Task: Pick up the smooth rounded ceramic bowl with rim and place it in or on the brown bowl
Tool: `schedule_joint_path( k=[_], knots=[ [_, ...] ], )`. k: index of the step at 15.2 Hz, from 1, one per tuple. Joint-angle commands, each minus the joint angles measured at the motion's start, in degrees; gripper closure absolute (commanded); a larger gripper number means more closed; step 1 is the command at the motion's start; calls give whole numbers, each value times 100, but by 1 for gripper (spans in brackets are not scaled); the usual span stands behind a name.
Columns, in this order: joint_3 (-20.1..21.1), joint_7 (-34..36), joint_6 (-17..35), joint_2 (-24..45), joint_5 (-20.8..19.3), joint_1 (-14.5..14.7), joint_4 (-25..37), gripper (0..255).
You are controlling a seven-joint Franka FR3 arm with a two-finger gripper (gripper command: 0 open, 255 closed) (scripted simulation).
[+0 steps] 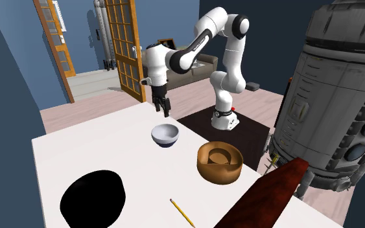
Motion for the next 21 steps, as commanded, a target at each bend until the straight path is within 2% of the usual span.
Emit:
schedule_joint_path(
  k=[1, 3, 10, 18, 19, 21],
  knots=[
    [-3, -46, 190, 417, 54, 17, 202, 0],
    [-13, -100, 306, 700, 91, 13, 349, 0],
    [17, -163, 882, 1016, 191, 43, 86, 0],
    [17, -163, 881, 1016, 191, 43, 87, 0],
    [17, -163, 881, 1016, 191, 43, 87, 255],
    [17, -163, 881, 1016, 191, 43, 87, 255]
  ],
)
